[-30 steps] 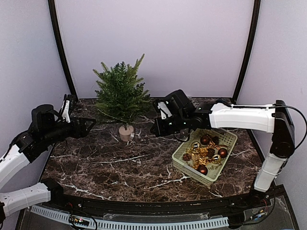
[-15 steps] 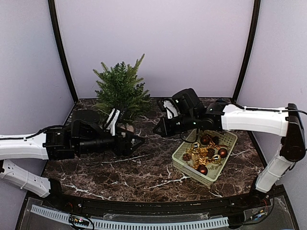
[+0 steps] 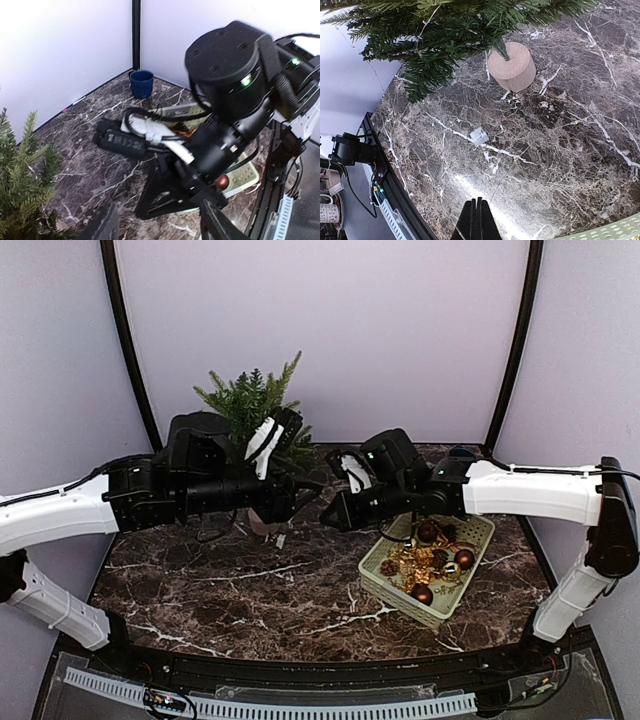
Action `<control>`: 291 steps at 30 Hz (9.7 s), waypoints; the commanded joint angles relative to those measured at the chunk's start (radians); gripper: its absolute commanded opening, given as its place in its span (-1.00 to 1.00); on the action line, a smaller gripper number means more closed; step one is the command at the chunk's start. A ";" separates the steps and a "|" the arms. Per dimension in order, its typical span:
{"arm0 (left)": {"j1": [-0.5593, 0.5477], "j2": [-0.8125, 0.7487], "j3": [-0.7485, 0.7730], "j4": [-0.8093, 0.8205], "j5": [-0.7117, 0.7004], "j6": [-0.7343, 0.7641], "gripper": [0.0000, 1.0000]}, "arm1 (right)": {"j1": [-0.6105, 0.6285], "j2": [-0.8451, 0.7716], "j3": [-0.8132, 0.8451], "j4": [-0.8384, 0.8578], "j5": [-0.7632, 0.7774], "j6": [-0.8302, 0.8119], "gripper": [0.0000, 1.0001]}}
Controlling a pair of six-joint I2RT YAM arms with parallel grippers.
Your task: Decorate the small christmas tree
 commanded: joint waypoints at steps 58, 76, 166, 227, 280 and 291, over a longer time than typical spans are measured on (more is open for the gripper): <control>0.076 0.162 0.048 -0.156 -0.079 0.469 -1.00 | -0.215 -0.356 -0.252 0.001 0.129 0.169 0.50; 0.085 0.166 0.025 -0.134 -0.084 0.460 -1.00 | -0.251 -0.246 -0.315 -0.025 0.359 0.198 0.41; 0.162 -0.080 0.336 -0.374 0.120 0.095 0.68 | -0.329 -0.081 0.564 -0.353 0.507 -0.188 -1.00; 0.753 0.697 1.178 -0.313 0.754 0.086 0.58 | -0.259 0.640 1.140 0.362 0.058 -0.082 -1.00; 0.727 -0.385 -0.303 -0.131 0.457 -0.490 0.59 | -0.192 0.147 0.100 -0.035 0.339 0.321 0.62; 0.674 -0.404 -0.361 -0.123 0.408 -0.536 0.66 | -0.192 0.240 0.097 0.076 0.315 0.328 0.51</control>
